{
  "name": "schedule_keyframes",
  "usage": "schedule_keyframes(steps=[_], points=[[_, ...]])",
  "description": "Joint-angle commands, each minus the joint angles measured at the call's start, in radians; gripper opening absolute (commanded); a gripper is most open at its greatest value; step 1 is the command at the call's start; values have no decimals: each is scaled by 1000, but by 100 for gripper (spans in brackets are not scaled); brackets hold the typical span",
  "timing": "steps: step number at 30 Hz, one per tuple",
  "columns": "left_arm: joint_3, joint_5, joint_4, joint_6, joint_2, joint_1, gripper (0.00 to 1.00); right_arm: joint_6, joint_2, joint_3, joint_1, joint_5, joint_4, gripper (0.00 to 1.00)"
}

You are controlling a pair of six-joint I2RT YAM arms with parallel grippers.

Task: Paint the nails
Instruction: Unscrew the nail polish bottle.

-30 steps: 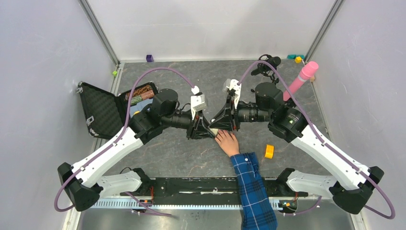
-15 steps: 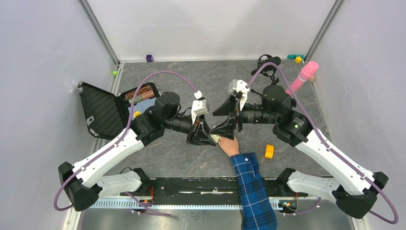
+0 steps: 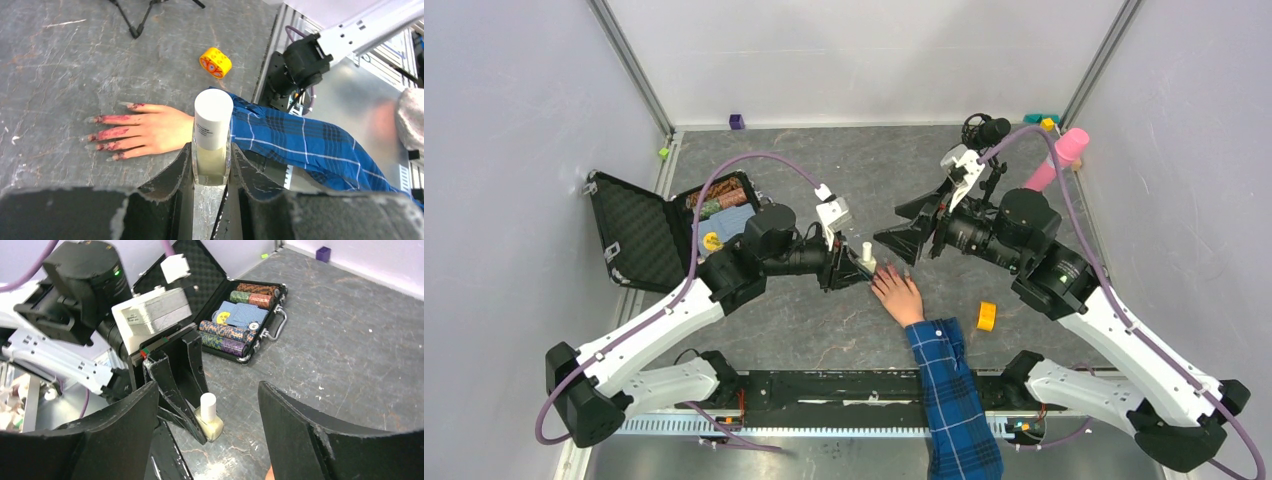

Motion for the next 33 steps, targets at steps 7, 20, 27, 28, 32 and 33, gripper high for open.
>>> schedule_keyframes(steps=[7,20,27,28,32,33], points=[[-31,-200,139,-146,-12,-1,2,145,30,-48,23,116,19,66],[-50,-172,163,-179,-15,-1,2,133,114,-12,77,122,-6,50],[-65,-166,165,-188,-23,-1,2,112,156,29,94,124,-29,44],[-67,-165,166,-189,-25,-2,2,112,160,31,95,125,-28,44],[-72,-163,172,-192,-26,-1,2,110,173,38,105,131,-28,41],[-74,-160,174,-192,-25,-1,2,108,174,40,106,131,-28,41]])
